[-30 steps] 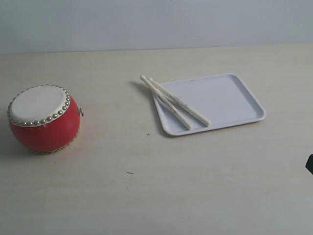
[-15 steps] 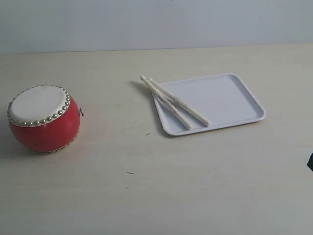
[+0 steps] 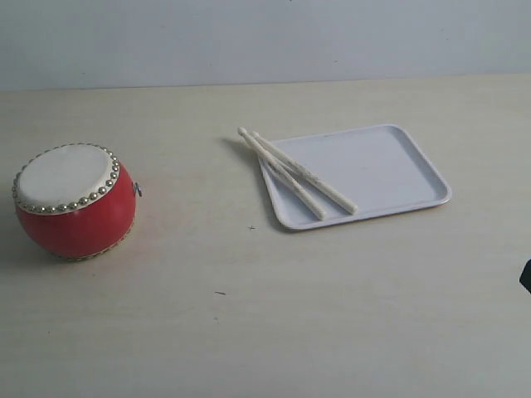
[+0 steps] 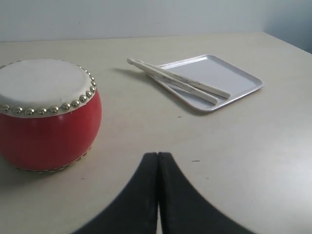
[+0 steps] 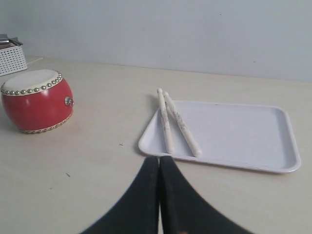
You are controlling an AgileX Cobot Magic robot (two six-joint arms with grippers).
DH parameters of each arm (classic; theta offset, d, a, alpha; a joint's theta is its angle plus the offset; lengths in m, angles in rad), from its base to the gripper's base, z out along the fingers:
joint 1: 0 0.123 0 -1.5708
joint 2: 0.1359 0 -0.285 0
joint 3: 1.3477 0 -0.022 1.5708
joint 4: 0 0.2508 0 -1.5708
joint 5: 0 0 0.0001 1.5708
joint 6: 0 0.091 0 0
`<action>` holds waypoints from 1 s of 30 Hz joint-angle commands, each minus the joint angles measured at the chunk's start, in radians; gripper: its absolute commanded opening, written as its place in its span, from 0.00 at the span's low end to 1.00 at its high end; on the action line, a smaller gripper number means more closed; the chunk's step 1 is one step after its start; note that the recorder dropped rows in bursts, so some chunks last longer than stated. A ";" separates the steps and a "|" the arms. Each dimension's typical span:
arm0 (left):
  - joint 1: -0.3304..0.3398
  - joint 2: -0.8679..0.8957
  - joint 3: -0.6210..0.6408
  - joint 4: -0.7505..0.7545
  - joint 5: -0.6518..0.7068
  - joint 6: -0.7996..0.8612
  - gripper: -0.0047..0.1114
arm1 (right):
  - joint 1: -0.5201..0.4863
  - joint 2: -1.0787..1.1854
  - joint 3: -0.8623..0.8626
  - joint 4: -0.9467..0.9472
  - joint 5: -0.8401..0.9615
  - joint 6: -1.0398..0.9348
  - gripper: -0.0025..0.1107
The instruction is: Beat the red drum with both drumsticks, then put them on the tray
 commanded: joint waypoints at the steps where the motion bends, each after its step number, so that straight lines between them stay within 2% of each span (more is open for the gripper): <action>1: 0.072 -0.005 0.003 0.004 -0.034 0.028 0.04 | 0.002 -0.005 0.004 0.000 -0.013 -0.003 0.02; 10: 0.287 -0.005 0.003 0.036 -0.056 0.032 0.04 | 0.002 -0.005 0.004 0.000 -0.013 -0.003 0.02; 16: 0.404 -0.005 0.003 0.050 -0.056 0.032 0.04 | 0.002 -0.005 0.004 0.000 -0.013 -0.003 0.02; 19: 0.506 -0.005 0.003 0.050 -0.056 0.032 0.04 | 0.002 -0.005 0.004 0.000 -0.013 -0.003 0.02; 21: 0.544 -0.005 0.003 0.050 -0.056 0.032 0.04 | 0.002 -0.005 0.004 0.000 -0.013 -0.003 0.02; 30: 0.554 -0.005 0.003 0.050 -0.056 0.032 0.04 | 0.002 -0.005 0.004 0.000 -0.013 -0.003 0.02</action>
